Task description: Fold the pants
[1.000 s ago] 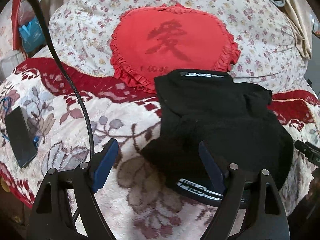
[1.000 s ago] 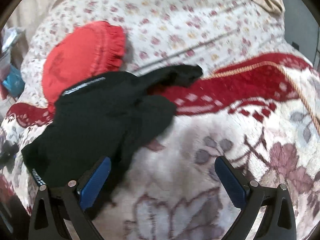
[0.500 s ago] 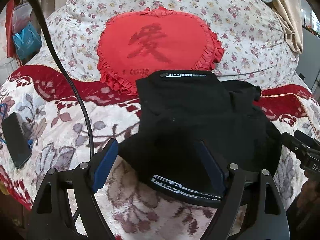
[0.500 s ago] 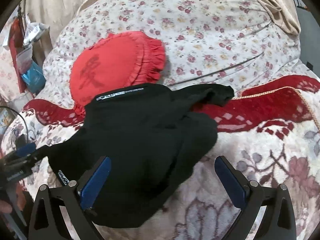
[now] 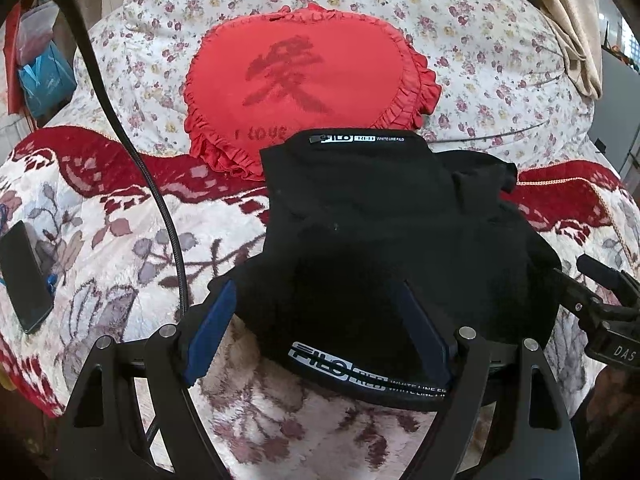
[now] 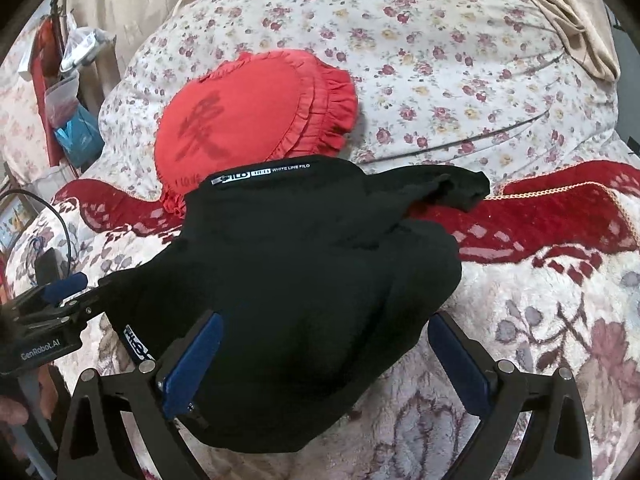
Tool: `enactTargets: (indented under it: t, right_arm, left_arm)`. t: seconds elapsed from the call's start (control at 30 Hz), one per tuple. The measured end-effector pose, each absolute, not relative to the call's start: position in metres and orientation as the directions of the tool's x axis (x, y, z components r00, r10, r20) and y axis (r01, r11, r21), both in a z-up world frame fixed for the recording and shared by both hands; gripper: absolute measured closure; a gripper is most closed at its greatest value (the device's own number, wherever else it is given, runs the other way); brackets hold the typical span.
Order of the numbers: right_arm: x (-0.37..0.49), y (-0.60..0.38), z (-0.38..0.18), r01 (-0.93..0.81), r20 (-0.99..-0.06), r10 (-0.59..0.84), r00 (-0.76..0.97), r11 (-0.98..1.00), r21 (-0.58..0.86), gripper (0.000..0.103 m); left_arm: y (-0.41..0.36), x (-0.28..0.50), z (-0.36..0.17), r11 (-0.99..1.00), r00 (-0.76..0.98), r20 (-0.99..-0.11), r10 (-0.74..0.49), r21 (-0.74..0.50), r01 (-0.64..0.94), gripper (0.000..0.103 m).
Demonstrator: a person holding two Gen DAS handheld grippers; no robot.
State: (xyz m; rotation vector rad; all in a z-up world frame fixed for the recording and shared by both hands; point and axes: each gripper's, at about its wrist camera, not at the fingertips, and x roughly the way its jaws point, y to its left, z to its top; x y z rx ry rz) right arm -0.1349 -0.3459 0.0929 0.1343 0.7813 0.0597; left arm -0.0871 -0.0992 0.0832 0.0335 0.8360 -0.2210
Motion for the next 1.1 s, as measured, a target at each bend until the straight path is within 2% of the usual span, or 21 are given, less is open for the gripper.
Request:
enactTargets:
  t: [0.8, 1.1]
  right_arm:
    - [-0.128, -0.340, 0.078, -0.018, -0.724, 0.127, 0.678, 0.988, 0.156, 0.001]
    - [-0.130, -0.364, 0.071, 0.026, -0.737, 0.109, 0.667, 0.985, 0.169, 0.001]
  left_arm:
    - [-0.098, -0.081, 0.071, 0.978, 0.617, -0.767, -0.178, -0.066, 0.200, 0.020]
    - [-0.068, -0.085, 0.064, 0.977, 0.590, -0.783, -0.199, -0.112, 0.181, 0.020]
